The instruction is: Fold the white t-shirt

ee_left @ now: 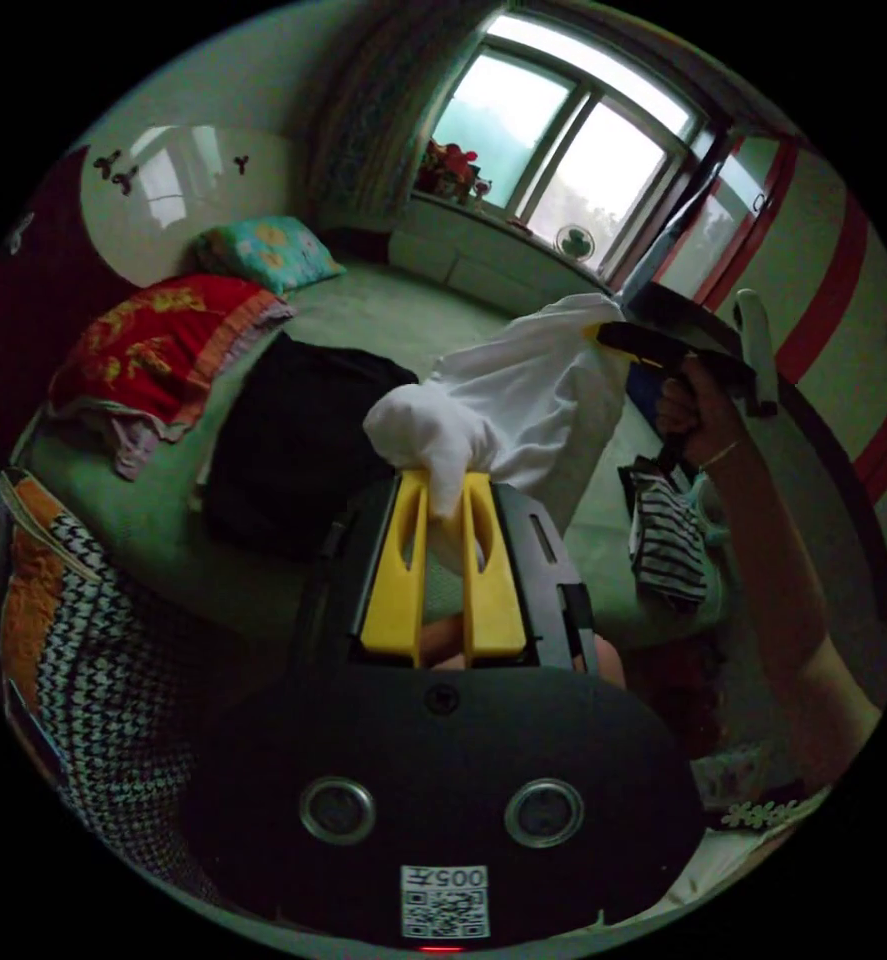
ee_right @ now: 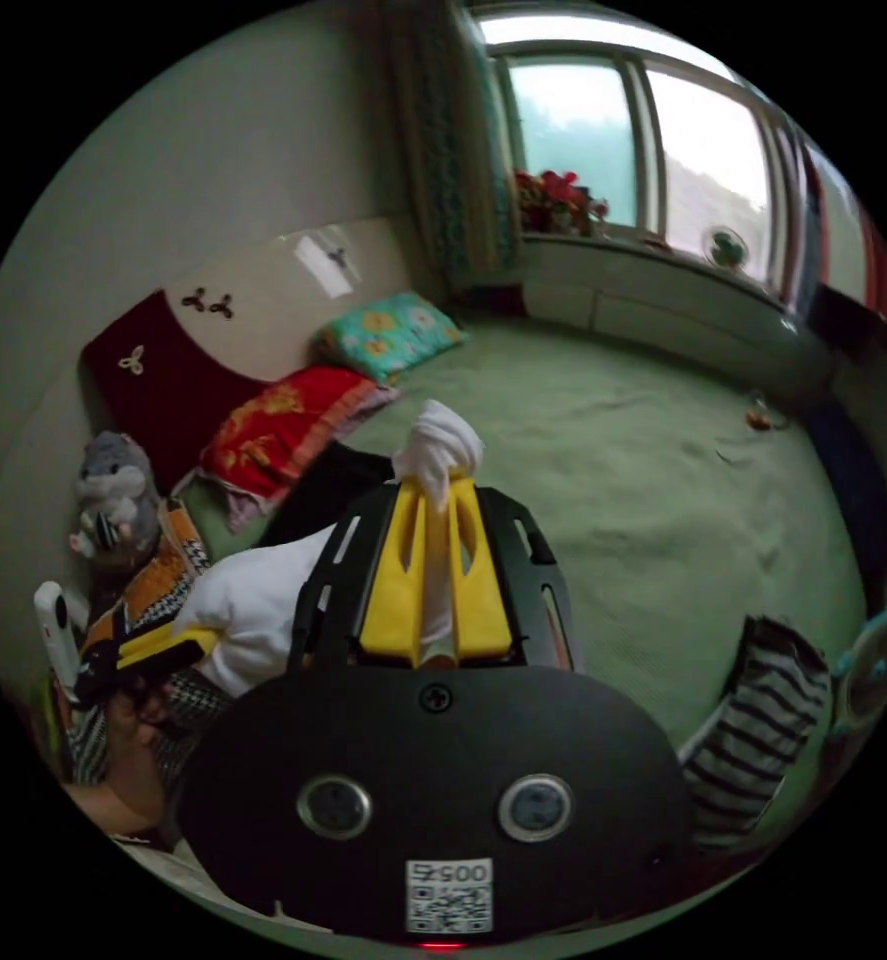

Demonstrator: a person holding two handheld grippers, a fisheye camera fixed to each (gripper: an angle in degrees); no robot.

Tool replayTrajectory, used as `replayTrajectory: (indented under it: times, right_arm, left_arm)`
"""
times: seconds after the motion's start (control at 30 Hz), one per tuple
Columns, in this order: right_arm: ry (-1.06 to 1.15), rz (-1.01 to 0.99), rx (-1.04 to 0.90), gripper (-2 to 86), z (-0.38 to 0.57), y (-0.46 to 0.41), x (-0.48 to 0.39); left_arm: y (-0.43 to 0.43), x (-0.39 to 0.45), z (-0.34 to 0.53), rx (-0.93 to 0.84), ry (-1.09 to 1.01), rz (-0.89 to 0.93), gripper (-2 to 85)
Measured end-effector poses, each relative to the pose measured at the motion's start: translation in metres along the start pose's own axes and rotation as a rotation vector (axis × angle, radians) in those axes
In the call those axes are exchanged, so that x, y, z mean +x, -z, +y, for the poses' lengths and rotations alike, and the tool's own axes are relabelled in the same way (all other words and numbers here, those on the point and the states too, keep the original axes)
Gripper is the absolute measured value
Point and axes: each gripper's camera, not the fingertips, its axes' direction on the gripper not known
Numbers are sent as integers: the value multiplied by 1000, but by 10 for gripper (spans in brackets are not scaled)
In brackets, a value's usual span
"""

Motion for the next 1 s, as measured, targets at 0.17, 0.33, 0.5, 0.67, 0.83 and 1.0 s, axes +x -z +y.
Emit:
replayTrajectory:
  times: [0.17, 0.33, 0.5, 0.67, 0.83, 1.0]
  right_arm:
    - [0, -97, 33, 50, -63, -66, -80]
    - [58, 16, -311, 113, -54, -198, -131]
    - [234, -72, -360, 124, 26, -245, -178]
    - [153, -245, -358, 133, 95, -255, -201]
    - [121, -190, -363, 115, 114, -273, -238]
    - [116, -75, -458, 26, 103, -312, -264]
  left_arm:
    - [33, -58, -28, 44, 36, -122, 86]
    - [-39, -153, -38, -200, 232, -212, 101]
    - [-37, -188, -30, -171, 258, -158, 110]
    - [-23, -206, -47, -175, 232, -151, 114]
    - [-14, -214, -62, -185, 212, -196, 113]
    - [-5, -221, -74, -194, 219, -212, 108]
